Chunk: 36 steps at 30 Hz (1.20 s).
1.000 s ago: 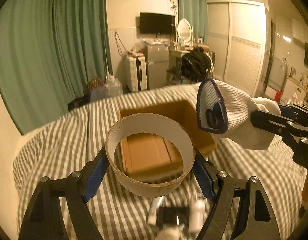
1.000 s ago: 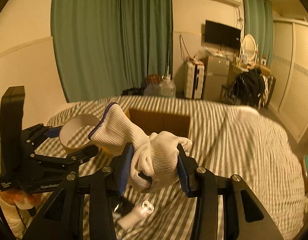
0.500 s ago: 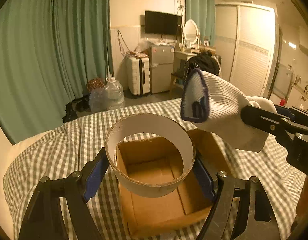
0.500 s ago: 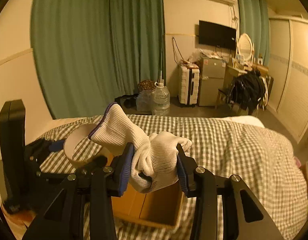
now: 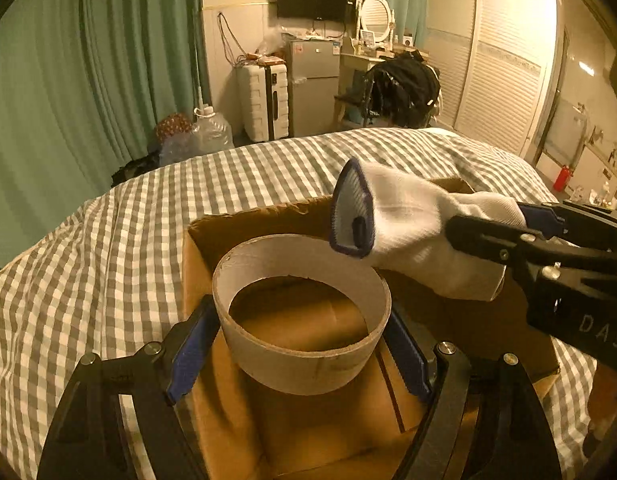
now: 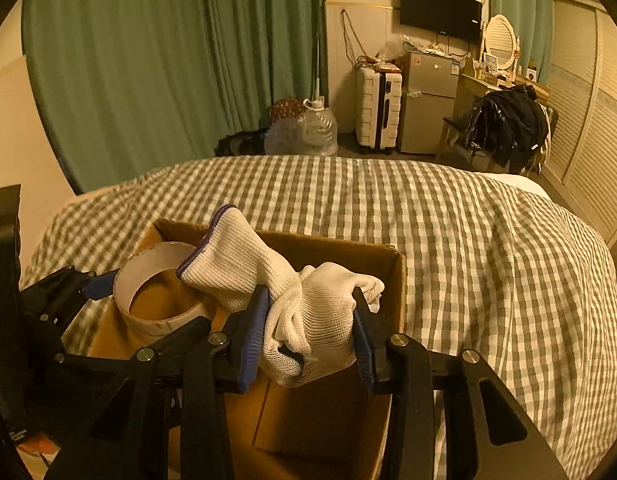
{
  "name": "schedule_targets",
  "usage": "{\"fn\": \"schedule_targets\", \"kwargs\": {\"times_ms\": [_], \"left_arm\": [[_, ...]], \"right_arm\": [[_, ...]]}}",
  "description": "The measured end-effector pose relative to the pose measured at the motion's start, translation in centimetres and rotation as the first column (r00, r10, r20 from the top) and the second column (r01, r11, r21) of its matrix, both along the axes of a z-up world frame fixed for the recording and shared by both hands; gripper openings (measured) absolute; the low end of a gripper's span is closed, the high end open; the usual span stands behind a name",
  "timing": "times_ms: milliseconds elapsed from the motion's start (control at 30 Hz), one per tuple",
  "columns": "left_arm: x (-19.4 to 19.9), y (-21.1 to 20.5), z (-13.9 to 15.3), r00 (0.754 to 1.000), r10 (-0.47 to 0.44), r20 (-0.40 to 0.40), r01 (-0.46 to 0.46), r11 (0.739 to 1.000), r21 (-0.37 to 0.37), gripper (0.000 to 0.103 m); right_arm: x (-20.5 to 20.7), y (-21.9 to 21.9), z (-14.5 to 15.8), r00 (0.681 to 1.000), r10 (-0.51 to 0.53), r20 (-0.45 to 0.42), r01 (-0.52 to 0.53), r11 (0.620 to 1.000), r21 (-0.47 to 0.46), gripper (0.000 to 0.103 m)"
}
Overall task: Organize objects
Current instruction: 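Carry the gloves and tape roll into the box and open both grippers, then grasp the tissue pack with the right gripper while the left gripper reaches the figurine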
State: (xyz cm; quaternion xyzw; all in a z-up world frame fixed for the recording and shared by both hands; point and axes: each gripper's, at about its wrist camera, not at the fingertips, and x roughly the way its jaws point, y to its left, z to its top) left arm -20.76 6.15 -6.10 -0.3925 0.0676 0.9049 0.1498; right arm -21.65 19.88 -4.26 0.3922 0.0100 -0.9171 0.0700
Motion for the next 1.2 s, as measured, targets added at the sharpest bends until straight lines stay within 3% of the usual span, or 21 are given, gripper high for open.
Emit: {"fn": "schedule_targets", "kwargs": {"times_ms": [133, 200, 300, 533, 700, 867, 1033, 1200], "left_arm": [[1.3, 0.2, 0.1, 1.000, -0.010, 0.006, 0.010, 1.000, 0.015, 0.086], [1.6, -0.2, 0.5, 1.000, -0.002, 0.012, 0.001, 0.999, 0.033, 0.096], [2.6, -0.6, 1.7, 1.000, 0.008, -0.015, -0.008, 0.999, 0.043, 0.098], [6.7, -2.6, 6.3, 0.996, 0.038, -0.075, -0.033, 0.997, 0.070, 0.100], [10.2, -4.7, 9.6, 0.991, 0.066, -0.117, -0.055, 0.994, 0.094, 0.100], [14.2, -6.6, 11.9, 0.983, 0.121, -0.138, -0.113, 0.991, 0.065, 0.100], [17.9, -7.9, 11.4, 0.980, 0.163, -0.113, -0.160, 0.987, 0.035, 0.100], [21.2, -8.8, 8.2, 0.971, 0.217, -0.099, -0.217, 0.976, 0.015, 0.100]], "right_arm": [[0.5, 0.7, 0.3, 1.000, -0.007, -0.023, 0.007, 0.999, -0.033, 0.053], [0.8, 1.2, 0.8, 0.999, -0.026, -0.044, 0.023, 0.997, -0.078, 0.062], [2.2, 1.9, 2.8, 0.993, -0.057, -0.106, 0.043, 0.991, -0.128, 0.073], [7.2, 2.7, 8.2, 0.974, -0.100, -0.204, 0.069, 0.986, -0.155, 0.074], [11.6, 1.6, 11.8, 0.964, -0.072, -0.256, 0.042, 0.992, -0.119, 0.074], [16.5, 0.1, 14.1, 0.962, -0.030, -0.270, 0.012, 0.997, -0.070, 0.075], [21.1, -1.0, 14.2, 0.963, -0.004, -0.271, -0.009, 0.999, -0.046, 0.075], [24.3, -2.3, 11.6, 0.977, 0.016, -0.214, -0.018, 1.000, -0.007, 0.075]]}}
